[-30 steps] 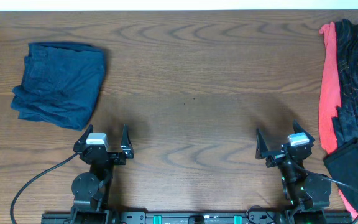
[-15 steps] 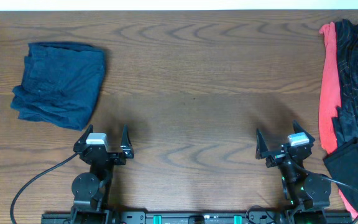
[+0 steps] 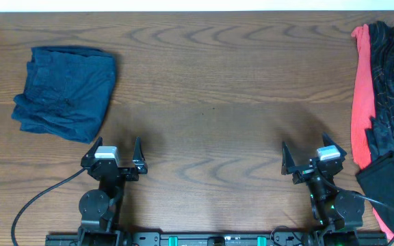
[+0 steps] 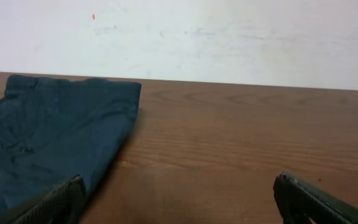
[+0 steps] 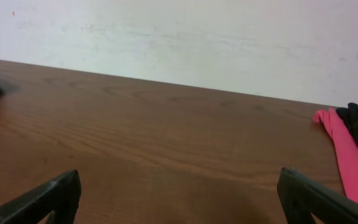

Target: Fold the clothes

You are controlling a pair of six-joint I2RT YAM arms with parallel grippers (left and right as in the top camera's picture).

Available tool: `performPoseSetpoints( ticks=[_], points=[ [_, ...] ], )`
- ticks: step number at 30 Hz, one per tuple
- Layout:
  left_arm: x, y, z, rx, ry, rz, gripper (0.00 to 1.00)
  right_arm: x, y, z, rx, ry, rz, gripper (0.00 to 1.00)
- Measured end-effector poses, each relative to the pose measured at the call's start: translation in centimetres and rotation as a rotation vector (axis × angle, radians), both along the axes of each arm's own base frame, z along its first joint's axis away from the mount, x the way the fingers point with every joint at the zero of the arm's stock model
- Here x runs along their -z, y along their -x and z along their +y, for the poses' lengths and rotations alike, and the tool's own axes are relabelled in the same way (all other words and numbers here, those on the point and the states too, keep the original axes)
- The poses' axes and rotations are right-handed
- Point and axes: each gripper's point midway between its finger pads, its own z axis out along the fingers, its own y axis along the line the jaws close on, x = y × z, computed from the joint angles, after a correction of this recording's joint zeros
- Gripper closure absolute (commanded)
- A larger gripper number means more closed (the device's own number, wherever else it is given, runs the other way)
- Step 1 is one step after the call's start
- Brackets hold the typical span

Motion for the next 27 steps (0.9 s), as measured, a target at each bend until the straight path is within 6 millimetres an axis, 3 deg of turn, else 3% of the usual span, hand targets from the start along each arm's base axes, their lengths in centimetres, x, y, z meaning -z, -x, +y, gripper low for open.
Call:
performPoseSetpoints(
  ticks=[13,22,27],
  points=[
    [0.2,0.0,0.0,-0.002,0.023,0.015,0.02,0.0,0.0,0.0,0.0,-0.029,0.007,0.01],
    [2.3,0.7,0.1,-0.011,0.033,0.204,0.02,1.3,0.3,-1.6,0.11,-0.136,0.147,0.01],
    [-0.3,1.0,0.1,-0.019,0.043,0.296,0.02,1.5,1.4,-3.3,0.222,-0.132,0.301,0.01]
  ],
)
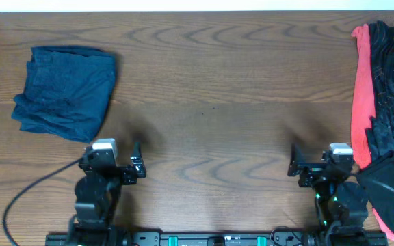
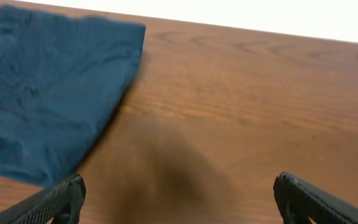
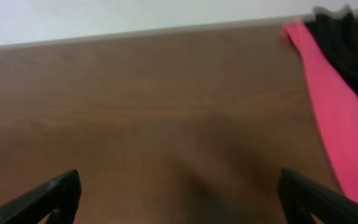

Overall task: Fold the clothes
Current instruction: 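Reach the right gripper into the right clothing pile and grasp black shirt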

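Note:
A dark blue garment lies roughly folded at the table's far left; it also fills the upper left of the left wrist view. A heap of pink and black clothes lies along the right edge, and its pink strip shows in the right wrist view. My left gripper hangs open over bare wood just below the blue garment, holding nothing. My right gripper is open too, empty, just left of the pink and black heap.
The wooden table lies bare between the two garments. A black cable runs off the left arm at the front left. Part of the black cloth hangs by the right arm's base.
Both wrists have tipped downward, so their cameras now look at the tabletop instead of the back wall. The right gripper sits slightly further right. Both stay open and empty; the clothes have not moved.

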You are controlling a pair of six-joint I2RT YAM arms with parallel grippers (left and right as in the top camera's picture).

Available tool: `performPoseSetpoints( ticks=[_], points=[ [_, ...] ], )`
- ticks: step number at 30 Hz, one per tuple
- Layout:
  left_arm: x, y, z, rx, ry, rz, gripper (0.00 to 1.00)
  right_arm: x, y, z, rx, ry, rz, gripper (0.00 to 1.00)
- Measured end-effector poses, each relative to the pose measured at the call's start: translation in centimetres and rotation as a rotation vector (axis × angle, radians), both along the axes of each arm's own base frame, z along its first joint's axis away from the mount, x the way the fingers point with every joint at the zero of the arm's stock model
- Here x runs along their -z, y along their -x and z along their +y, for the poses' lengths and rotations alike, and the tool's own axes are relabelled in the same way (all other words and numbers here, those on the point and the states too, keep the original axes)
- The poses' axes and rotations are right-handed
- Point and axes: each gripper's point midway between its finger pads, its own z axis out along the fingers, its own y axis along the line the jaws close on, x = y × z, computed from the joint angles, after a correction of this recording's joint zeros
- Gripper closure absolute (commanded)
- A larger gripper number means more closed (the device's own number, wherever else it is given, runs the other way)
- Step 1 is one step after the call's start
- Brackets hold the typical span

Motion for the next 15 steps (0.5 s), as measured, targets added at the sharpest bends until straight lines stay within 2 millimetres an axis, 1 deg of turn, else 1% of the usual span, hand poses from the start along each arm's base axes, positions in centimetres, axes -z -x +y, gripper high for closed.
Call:
performPoseSetpoints(
  ticks=[4,6,8,12,15],
  points=[
    [-2.8,-0.2,0.0,-0.003,-0.003,0.09,0.02,0.1,1.3,-1.9,0.118,0.005,0.18,0.01],
    [-3.6,-0.5,0.0,-0.004,-0.008,0.15,0.02,0.2,1.5,-2.6,0.162,0.018,0.281,0.01],
    [-4.0,-0.8,-0.1,-0.004,-0.014,0.211,0.02,0.3,1.3,-3.0,0.189,0.037,0.361,0.01],
    [-3.4,-0.9,-0.1,-0.004,-0.027,0.35,0.02,0.4,0.3,-3.2,0.195,0.082,0.503,0.01],
    [-2.6,-0.7,-0.1,-0.004,-0.035,0.431,0.02,0.7,-0.9,-2.7,0.17,0.084,0.569,0.01]
  ],
)
